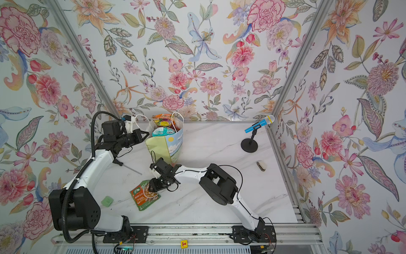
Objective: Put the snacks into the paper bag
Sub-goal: 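Move the right gripper down onto the red-green noodle soup pack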
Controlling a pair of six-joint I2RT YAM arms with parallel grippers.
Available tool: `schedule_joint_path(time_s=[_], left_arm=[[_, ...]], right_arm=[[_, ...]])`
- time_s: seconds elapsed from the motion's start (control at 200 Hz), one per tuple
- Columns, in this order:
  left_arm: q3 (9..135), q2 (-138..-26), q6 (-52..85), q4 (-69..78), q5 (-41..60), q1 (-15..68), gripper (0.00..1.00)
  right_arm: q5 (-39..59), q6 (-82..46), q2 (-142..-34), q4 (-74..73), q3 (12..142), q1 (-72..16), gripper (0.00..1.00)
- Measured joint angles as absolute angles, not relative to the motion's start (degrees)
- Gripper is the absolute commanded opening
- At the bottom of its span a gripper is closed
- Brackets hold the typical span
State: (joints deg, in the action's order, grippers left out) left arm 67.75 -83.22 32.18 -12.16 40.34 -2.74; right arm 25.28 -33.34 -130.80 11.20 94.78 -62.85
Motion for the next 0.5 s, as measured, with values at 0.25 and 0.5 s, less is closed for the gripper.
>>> schedule_joint_path(time_s=[0.25, 0.5], left_arm=[[67.75, -83.22, 32.18, -12.19, 40.34, -2.74, 0.00], [67.75, -83.22, 32.16, -12.29, 40.34, -2.74, 0.00]], right_arm=[[26.57, -34.65, -132.14, 10.79, 95.37, -63.13, 0.10], [28.97, -38.89, -130.26, 2.66, 88.49, -60.95, 0.00]])
